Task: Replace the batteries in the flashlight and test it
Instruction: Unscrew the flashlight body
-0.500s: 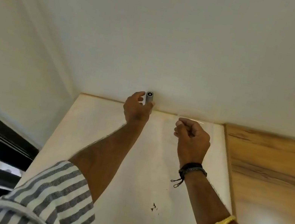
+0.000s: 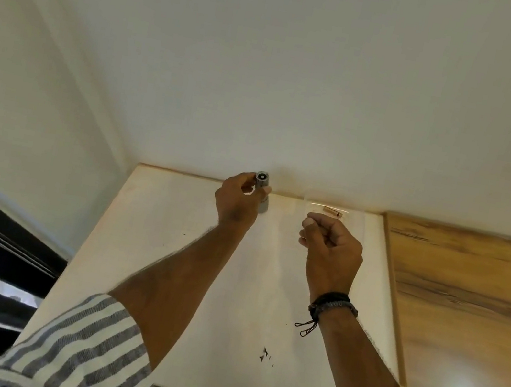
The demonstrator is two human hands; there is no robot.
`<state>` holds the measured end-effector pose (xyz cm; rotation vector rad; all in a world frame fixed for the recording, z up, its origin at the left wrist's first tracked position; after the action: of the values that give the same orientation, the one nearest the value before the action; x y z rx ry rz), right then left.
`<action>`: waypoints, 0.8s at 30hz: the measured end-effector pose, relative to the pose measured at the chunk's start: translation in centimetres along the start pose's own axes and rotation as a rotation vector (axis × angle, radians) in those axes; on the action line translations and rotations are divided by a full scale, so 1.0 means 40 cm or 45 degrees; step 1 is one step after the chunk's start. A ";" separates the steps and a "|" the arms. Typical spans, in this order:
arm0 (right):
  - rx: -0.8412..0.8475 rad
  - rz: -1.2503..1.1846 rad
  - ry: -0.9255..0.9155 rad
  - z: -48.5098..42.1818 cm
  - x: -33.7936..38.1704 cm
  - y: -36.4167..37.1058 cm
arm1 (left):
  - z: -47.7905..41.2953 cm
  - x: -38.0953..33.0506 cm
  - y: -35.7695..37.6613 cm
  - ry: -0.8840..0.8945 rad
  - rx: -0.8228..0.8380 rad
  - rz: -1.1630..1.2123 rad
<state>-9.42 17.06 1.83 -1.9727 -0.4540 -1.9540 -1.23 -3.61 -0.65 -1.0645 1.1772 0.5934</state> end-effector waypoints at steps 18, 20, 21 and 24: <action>0.022 -0.121 0.106 0.311 0.010 -0.158 | 0.507 -0.054 -0.166 0.339 0.264 0.199; 0.032 -0.111 0.130 0.346 -0.002 -0.168 | 0.544 -0.035 -0.164 0.362 0.309 0.118; 0.043 -0.087 0.136 0.360 -0.004 -0.169 | 0.559 -0.026 -0.162 0.375 0.336 0.069; 0.146 0.070 0.066 0.383 0.005 -0.155 | 0.586 -0.004 -0.149 0.428 0.414 -0.126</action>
<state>1.53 29.41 1.95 -1.8408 -0.4826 -1.8968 14.09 14.95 1.91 -0.9562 1.4456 0.1374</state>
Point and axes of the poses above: each hand's wrist, its own z-axis away from the middle knuckle, its own y-axis out of the palm, x = y × z, the point moved 6 cm from there along -z, towards the middle knuckle, and after that the axes turned 6 degrees about x, right-handed, at the moved point
